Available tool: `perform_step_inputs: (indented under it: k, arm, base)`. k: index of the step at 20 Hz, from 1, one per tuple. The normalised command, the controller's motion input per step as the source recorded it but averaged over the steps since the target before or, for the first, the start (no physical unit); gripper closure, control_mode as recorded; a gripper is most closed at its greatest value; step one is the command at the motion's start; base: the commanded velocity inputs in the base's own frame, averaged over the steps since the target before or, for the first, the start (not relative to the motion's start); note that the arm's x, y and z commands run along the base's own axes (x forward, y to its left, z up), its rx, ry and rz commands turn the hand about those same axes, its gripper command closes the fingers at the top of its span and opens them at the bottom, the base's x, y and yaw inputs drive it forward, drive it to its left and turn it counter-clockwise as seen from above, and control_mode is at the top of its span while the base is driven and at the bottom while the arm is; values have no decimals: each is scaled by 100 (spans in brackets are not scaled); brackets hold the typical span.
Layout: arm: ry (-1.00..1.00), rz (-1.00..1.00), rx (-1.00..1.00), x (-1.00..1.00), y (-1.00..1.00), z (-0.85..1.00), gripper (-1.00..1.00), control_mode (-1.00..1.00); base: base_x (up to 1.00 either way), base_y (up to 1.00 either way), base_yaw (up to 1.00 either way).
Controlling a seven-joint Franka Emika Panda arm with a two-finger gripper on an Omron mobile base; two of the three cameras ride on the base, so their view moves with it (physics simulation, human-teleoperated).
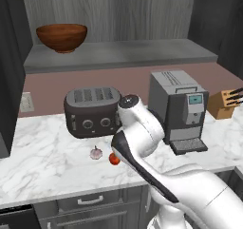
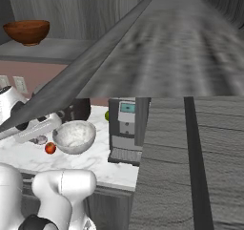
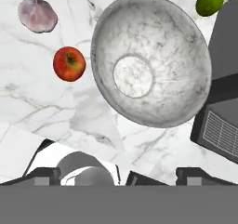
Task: Pick both bowls and place them on the counter. Then place the garlic in one bowl and place the apple in the other bowl.
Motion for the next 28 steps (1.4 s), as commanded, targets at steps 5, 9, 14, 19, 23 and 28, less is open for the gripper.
perform_step_inputs:
  k: [5, 9, 14, 19, 23, 28]
  arm:
    - [-36, -22, 24, -35, 2, 2, -100, -100]
    - [-33, -6, 29, -55, -10, 0, -100, -100]
    - [-10, -7, 32, -36, -8, 48, -100, -100]
    - [-6, -15, 29, -5, 0, 67, -100, -100]
    - [-10, -19, 27, -1, 0, 60, -100, -100]
    - [-6, -23, 25, 0, 4, 67, -100, -100]
  base:
    - [0, 0, 0]
    - [0, 0, 0]
    - [0, 0, 0]
    - [0, 0, 0]
    - [0, 0, 0]
    - [0, 0, 0]
